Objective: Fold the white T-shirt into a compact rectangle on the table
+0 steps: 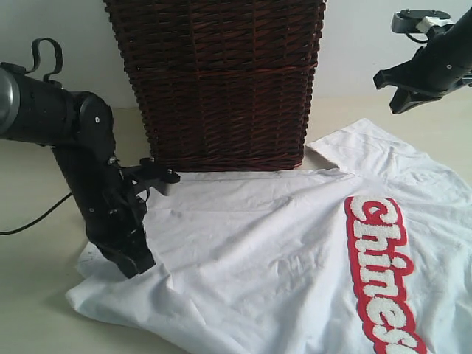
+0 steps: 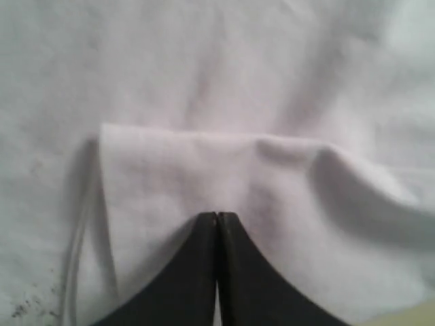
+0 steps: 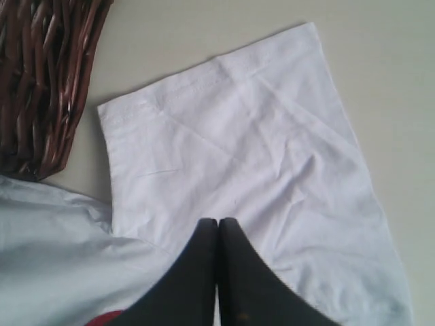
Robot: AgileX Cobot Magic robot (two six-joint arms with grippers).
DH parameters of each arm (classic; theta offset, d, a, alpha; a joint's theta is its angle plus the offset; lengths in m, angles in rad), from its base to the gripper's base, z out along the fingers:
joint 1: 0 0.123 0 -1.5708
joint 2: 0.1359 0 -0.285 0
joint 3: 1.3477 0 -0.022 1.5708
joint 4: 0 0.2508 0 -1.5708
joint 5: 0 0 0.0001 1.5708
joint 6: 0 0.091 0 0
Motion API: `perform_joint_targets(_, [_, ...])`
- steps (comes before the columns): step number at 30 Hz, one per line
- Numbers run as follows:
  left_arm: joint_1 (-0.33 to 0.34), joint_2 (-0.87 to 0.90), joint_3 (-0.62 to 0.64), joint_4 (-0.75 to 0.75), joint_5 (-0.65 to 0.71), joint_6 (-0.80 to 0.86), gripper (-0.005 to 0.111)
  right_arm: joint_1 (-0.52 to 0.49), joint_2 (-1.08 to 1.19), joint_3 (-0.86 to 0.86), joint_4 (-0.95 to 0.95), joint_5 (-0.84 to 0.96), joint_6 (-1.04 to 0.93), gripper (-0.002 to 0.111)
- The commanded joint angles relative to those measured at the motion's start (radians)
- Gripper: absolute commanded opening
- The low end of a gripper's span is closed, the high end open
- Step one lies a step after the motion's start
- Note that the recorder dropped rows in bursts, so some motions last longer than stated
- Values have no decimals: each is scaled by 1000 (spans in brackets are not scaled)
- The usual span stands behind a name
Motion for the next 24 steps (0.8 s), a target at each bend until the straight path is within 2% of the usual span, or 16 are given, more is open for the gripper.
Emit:
perform_joint_targets(1, [0,-40,2,-25,101,31,0,2,-59,39,-5,3,-10,0])
perform_joint_targets(3, [0,-70,16,-63,110,65,0,2,-86,64,-5,-5,-17,0])
perform_joint_targets(6, [2,-96,40,-57,8,17,0,2,-120,96,-5,-15,-17,0])
perform_joint_targets(8, [12,-98,42,-24,-64,-38,6,2,-129,112,-1,-11,-17,0])
perform_joint_targets(11, [26,-91,48,-24,-141,-77,32,2,-132,145,19,-11,-30,0])
perform_joint_targets(13, [26,-81,48,-22,-176,-108,57,2,-132,172,18,-31,-41,0])
perform_joint_targets(14, [26,-75,48,-22,-193,-108,66,2,-132,186,18,-47,-43,0])
perform_joint_targets(15, [26,-67,48,-22,-205,-108,68,2,-132,194,18,-56,-43,0])
perform_joint_targets(17, [24,-43,48,-29,-227,-92,65,2,-132,208,18,-76,-45,0])
perform_joint_targets(24, [26,20,48,-45,-235,-30,35,2,-132,210,18,-88,-50,0])
